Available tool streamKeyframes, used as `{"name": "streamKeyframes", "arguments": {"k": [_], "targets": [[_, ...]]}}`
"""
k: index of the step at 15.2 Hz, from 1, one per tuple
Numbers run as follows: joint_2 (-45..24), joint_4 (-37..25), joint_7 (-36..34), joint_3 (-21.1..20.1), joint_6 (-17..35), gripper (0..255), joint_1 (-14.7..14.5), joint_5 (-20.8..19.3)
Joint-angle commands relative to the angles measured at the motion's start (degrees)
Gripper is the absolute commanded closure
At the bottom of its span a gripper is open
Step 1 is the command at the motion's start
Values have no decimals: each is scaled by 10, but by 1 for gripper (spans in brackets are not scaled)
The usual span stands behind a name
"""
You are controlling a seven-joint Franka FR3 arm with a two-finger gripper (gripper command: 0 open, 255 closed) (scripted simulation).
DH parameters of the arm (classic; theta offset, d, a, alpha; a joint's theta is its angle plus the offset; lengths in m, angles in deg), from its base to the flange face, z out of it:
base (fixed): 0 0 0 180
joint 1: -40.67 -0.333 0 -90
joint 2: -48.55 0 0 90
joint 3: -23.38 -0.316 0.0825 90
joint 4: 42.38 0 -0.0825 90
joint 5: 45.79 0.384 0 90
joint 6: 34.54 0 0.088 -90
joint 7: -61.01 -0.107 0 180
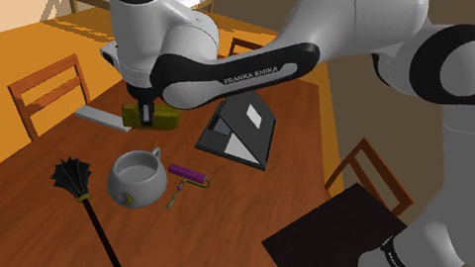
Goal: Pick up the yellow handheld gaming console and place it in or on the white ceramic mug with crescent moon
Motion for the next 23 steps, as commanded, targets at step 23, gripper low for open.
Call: {"name": "streamKeyframes", "arguments": {"k": [23], "targets": [[-62, 8, -74, 17, 47, 255, -47, -41]]}}
